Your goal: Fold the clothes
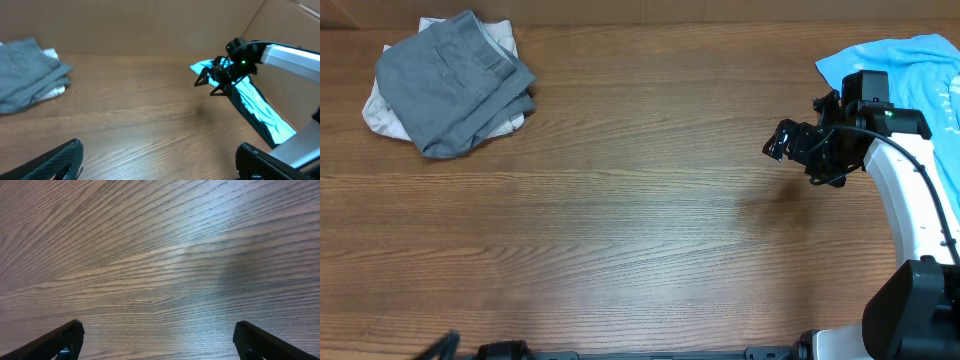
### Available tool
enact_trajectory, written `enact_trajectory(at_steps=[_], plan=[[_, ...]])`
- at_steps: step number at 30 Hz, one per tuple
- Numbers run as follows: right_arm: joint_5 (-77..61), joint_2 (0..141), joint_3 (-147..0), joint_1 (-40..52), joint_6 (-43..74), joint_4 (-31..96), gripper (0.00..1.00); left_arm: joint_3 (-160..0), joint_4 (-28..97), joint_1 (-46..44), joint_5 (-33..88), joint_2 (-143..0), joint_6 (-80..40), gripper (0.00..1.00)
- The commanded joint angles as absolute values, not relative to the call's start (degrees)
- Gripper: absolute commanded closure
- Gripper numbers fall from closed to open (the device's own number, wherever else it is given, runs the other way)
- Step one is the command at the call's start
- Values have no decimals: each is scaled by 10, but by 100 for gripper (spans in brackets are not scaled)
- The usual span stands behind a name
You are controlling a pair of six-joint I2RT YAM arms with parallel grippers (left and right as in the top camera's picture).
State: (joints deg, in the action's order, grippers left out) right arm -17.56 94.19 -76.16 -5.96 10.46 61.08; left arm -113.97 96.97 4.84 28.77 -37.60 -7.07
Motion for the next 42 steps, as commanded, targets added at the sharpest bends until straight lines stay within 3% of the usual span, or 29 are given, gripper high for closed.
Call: enact_trajectory(at_steps=[1,14,21,33,42], plan=[[-174,940,-762,-61,104,609,0,-1133,968,48,294,-343,-59,0],[-174,940,-762,-61,104,609,0,-1127,968,50,280,-309,-91,0],[-174,940,-762,-61,104,609,0,-1031,954,49,236,-275,-99,0],[-174,940,-762,-61,104,609,0,-567,571,24,233,-75,-119,0],[-174,940,-762,-61,105,609,0,-358,392,13,109,-6,-123,0]])
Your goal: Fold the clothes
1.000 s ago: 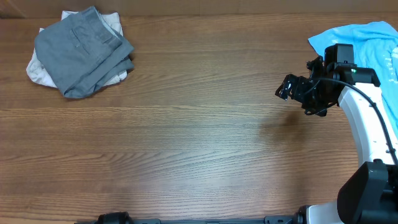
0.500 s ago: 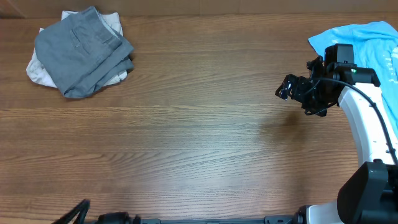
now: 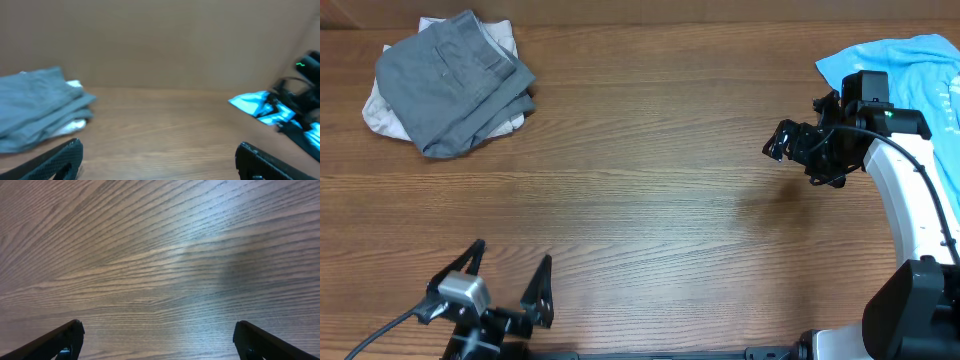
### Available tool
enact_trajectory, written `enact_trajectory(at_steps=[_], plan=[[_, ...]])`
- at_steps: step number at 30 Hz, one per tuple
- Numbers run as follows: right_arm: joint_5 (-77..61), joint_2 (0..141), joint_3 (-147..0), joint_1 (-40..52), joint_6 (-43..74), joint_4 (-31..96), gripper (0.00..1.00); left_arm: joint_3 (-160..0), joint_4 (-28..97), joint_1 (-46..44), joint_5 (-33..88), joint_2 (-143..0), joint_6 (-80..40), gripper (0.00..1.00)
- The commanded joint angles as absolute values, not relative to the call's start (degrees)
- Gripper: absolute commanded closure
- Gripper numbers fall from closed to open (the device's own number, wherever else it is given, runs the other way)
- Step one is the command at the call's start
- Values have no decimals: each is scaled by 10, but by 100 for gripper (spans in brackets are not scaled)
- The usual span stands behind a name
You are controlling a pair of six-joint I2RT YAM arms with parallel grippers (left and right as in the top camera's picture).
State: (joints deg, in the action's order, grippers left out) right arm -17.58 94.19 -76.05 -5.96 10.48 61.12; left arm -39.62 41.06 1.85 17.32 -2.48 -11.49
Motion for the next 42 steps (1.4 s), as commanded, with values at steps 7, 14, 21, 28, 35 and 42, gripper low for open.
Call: enact_trajectory(at_steps=[7,14,21,28,35,42], plan=[[-174,940,-762,-61,104,609,0,-251,267,-13,24,-2,-133,0],[-174,940,-762,-61,104,609,0,-154,178,-19,-12,-2,-133,0],[-174,940,-762,-61,104,609,0,-76,118,-19,-32,-2,-133,0],[-174,940,-762,-61,105,609,0,-13,38,-18,-44,-2,-133,0],[-174,940,-762,-61,104,609,0,-3,35,-18,-75,-2,-131,0],[-174,940,-762,-61,104,609,0,-3,38,8,-57,-2,-107,0]])
